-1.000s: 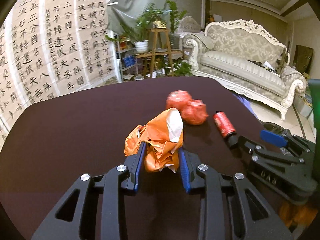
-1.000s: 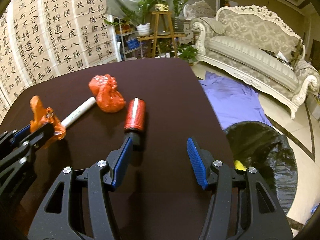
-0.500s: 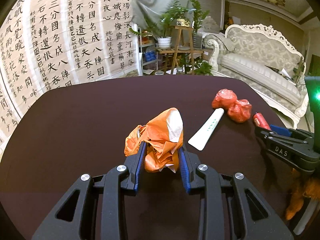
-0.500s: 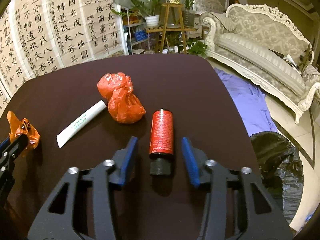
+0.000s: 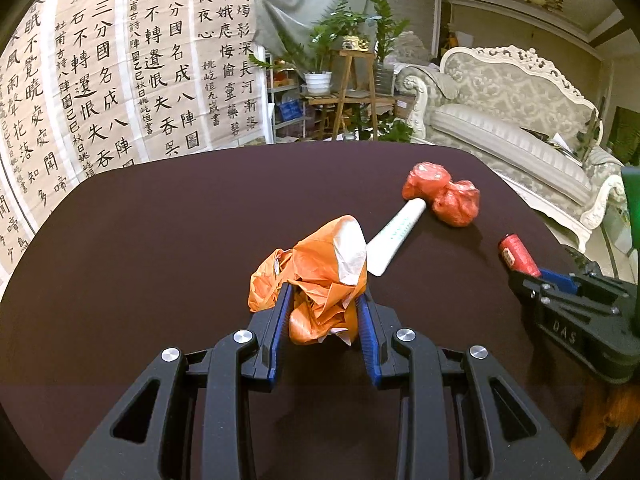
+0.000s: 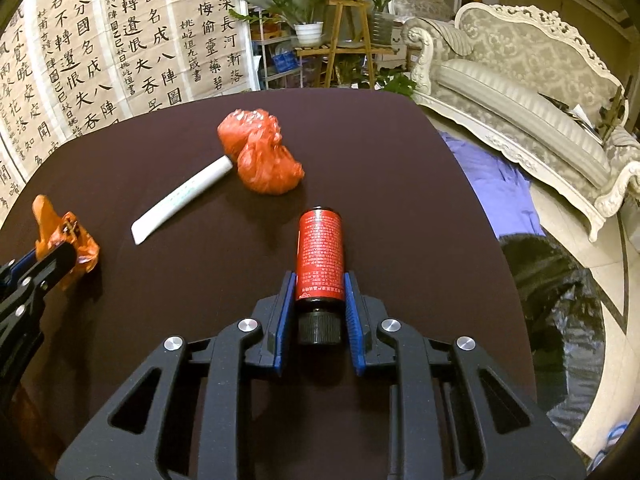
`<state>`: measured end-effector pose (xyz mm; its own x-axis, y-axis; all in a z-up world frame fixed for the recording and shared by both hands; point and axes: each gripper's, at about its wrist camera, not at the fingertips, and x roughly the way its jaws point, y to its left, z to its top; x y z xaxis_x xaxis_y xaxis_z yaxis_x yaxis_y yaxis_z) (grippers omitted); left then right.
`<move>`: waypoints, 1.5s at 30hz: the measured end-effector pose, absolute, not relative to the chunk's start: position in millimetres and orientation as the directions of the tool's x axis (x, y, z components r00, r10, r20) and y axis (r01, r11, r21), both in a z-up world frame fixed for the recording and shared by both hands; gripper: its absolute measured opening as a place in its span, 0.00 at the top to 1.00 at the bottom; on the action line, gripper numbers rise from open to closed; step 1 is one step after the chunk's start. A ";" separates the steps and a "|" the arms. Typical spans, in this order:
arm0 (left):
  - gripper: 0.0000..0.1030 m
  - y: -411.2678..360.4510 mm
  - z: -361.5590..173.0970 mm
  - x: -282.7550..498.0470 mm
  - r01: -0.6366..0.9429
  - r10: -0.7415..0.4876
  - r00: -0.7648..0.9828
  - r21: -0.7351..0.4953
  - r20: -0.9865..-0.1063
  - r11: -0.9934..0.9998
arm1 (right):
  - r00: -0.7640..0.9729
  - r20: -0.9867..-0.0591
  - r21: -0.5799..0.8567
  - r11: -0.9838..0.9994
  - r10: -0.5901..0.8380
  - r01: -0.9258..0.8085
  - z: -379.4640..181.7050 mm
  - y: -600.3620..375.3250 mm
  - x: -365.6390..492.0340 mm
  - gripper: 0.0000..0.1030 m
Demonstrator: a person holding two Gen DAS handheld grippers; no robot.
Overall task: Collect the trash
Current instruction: 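Carry the orange bag and red bottle over the black trash bag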
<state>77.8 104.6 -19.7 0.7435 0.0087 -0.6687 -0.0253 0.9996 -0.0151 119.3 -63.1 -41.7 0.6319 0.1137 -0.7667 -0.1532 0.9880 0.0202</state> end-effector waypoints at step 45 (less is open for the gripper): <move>0.69 -78.9 6.9 58.5 0.330 -0.260 0.766 0.013 -0.588 0.944 | 0.740 -0.660 0.038 0.977 -0.132 0.209 -21.8 -241.5 23.3 0.77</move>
<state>58.5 -78.9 6.9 0.7662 -0.2599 -0.5876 0.3305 0.9437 0.0135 23.3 -241.5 -21.8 0.7397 -0.1321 -0.6599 0.2086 0.9772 0.0383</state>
